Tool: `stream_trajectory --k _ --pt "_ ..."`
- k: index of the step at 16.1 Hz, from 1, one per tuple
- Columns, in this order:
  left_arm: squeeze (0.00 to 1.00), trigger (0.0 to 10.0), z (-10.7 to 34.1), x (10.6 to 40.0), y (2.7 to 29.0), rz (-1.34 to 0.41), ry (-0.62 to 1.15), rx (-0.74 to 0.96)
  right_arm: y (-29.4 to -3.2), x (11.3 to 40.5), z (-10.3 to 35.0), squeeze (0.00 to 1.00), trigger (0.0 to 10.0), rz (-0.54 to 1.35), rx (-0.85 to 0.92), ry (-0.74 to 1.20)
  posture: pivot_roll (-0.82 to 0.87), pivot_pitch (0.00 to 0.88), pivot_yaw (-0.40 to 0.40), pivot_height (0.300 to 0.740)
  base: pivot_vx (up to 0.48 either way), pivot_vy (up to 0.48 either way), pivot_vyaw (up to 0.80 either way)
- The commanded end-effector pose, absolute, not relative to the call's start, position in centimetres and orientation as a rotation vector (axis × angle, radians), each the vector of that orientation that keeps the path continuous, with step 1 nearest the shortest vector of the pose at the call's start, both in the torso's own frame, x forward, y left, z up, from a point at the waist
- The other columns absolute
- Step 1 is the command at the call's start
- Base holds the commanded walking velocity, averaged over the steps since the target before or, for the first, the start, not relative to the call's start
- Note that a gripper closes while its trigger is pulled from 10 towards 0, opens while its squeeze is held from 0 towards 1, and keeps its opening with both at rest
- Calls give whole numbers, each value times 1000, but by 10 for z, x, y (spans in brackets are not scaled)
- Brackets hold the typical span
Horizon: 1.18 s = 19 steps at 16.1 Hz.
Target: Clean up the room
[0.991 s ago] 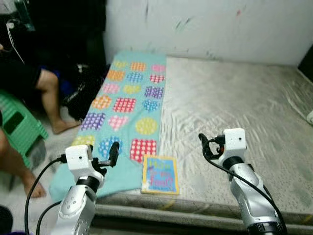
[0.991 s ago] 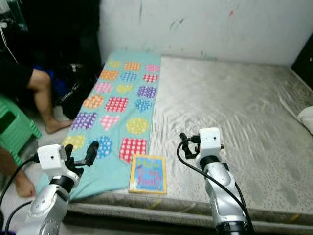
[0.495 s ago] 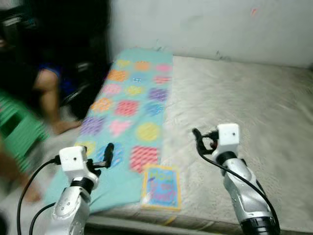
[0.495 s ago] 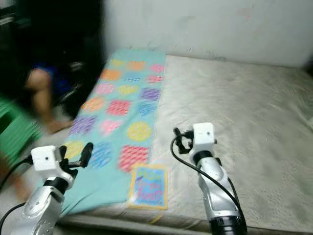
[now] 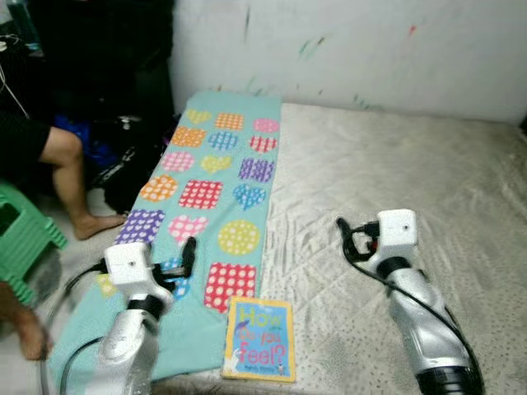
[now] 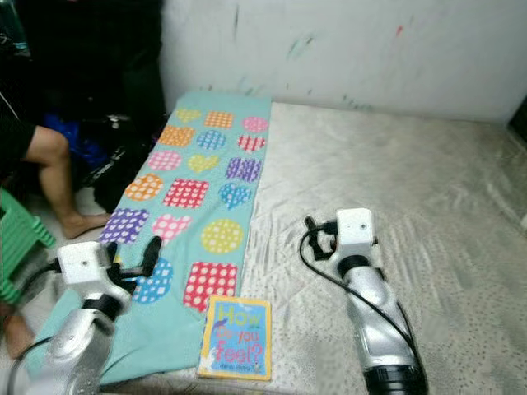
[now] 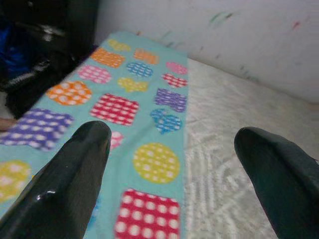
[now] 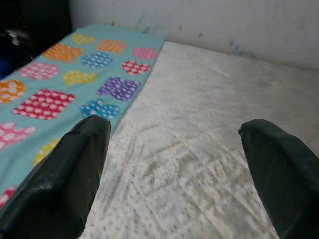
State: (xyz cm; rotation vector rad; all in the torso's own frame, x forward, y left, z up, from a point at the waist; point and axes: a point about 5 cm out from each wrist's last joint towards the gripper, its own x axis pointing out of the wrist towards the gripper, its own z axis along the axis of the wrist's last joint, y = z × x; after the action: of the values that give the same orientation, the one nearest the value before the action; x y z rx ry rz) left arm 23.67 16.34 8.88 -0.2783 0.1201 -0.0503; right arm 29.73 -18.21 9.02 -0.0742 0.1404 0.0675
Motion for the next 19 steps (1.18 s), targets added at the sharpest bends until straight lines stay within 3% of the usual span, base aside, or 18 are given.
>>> stream_trajectory --k 1,7,19 --pt "0 10000 91 238 161 -63 114 -283 -185 299 93 0 10000 60 -77 134 -52 0 -38 740 0 0 -800" --pt "0 10000 90 238 162 -38 130 -320 -183 300 93 0 10000 67 -73 133 -49 0 -40 740 0 0 -800" --pt "0 10000 90 236 161 -38 137 -337 -180 300 90 0 10000 85 -79 146 -48 0 -43 740 0 46 0"
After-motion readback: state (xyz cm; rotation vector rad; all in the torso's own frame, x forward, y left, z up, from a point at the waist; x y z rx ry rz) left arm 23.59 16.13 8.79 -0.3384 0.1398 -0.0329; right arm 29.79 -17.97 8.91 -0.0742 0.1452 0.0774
